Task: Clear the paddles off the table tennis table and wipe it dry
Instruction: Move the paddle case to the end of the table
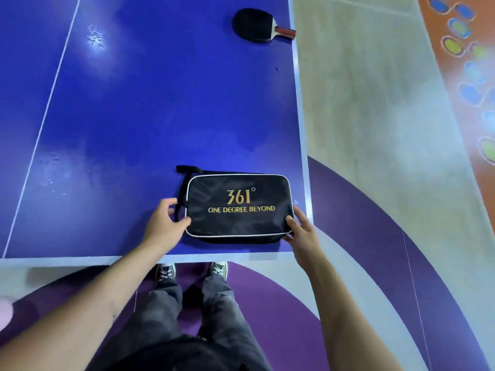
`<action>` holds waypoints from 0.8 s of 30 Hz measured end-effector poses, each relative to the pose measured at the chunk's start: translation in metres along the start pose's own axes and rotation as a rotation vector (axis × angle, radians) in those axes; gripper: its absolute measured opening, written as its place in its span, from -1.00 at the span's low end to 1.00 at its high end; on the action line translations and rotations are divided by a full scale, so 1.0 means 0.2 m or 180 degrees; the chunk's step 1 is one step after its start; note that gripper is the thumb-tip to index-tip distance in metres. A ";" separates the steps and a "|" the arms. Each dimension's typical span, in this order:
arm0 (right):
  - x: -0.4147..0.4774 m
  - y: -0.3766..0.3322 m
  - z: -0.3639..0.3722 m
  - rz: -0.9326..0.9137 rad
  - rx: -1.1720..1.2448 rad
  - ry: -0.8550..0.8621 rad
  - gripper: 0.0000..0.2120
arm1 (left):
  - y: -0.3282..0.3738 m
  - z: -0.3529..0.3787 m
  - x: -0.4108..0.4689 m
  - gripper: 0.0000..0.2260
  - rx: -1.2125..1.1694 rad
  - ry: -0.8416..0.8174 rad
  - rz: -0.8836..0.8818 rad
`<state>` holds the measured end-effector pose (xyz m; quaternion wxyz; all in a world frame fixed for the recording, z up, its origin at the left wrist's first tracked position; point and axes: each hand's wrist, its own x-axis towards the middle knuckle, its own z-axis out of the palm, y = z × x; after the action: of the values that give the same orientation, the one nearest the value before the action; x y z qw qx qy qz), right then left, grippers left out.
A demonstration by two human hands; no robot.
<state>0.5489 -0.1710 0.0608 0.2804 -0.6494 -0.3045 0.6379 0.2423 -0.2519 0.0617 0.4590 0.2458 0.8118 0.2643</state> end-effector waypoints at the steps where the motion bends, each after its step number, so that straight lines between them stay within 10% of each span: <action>1: 0.00 0.01 -0.04 -0.0009 -0.0065 0.0104 -0.68 | 0.00 0.06 -0.04 -0.59 0.0039 0.0005 0.0080; 10: -0.01 0.20 -0.22 -0.0401 -0.1210 0.1058 -0.71 | -0.05 0.34 -0.18 -0.54 0.0327 -0.0408 0.0519; 24: -0.11 0.27 -0.25 -0.0465 -0.2483 0.1094 -0.47 | -0.11 0.36 -0.26 -0.48 0.1775 -0.0976 0.0887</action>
<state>0.6008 -0.2212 0.0355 0.1050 -0.7803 -0.5169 0.3362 0.3254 -0.2870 0.0474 0.4502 0.5072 0.7330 0.0525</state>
